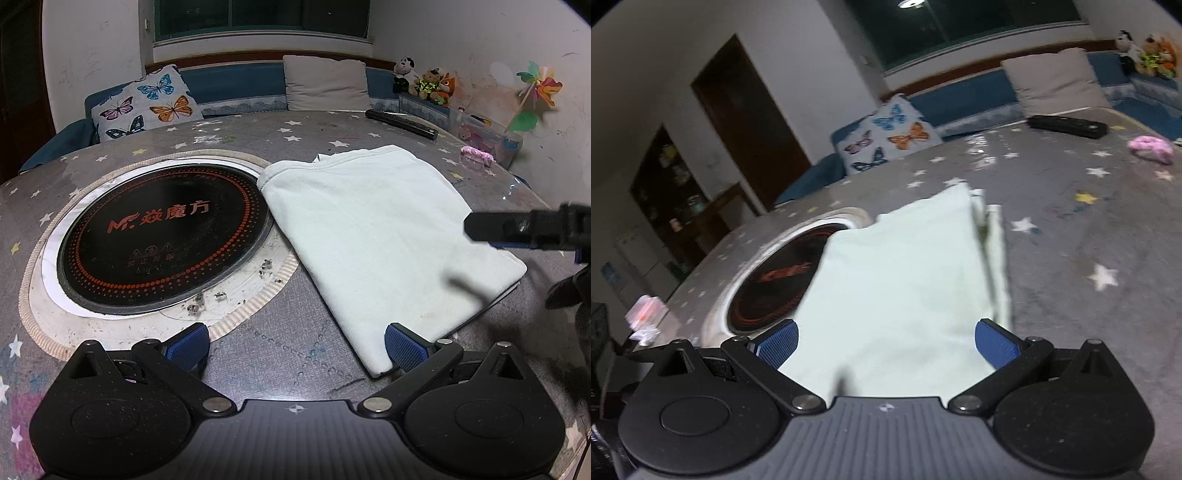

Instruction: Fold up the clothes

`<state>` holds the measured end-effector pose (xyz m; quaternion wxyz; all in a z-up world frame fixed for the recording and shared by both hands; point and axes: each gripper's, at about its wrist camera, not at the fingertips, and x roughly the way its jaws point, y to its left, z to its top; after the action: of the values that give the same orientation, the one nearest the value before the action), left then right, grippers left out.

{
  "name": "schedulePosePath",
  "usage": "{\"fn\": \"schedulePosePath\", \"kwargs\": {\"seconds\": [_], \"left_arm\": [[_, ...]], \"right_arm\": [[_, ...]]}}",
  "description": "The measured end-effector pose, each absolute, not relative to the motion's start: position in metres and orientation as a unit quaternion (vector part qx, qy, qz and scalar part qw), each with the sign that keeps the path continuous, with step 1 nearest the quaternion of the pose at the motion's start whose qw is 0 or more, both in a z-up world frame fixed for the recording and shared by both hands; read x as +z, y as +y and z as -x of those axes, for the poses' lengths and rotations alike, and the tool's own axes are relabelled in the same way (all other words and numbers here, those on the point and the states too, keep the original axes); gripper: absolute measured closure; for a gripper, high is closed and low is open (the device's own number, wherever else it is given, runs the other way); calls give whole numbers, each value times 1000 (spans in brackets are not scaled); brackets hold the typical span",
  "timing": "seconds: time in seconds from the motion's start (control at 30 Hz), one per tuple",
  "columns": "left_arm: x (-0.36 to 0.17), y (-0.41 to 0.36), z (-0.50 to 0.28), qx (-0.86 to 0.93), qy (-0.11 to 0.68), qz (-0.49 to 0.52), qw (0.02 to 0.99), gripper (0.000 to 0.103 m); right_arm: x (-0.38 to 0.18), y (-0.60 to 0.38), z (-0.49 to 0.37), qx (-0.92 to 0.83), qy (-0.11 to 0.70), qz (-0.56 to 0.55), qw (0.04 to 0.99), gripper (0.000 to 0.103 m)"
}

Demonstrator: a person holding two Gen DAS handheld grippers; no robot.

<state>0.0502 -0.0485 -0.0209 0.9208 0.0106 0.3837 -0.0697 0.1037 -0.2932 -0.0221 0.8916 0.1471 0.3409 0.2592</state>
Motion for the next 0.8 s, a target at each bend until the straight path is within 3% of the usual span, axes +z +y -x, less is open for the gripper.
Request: {"fn": "schedulePosePath", "kwargs": {"seconds": [0.63,0.8], "left_arm": [[-21,-48,-51,-70,385,-12,920,0],[-21,-48,-51,-71,384,-13,920,0]], "right_arm": [[2,-270,-146,279,312,-109,902,0],[-11,-262,-170,270,335,-99,897,0]]}}
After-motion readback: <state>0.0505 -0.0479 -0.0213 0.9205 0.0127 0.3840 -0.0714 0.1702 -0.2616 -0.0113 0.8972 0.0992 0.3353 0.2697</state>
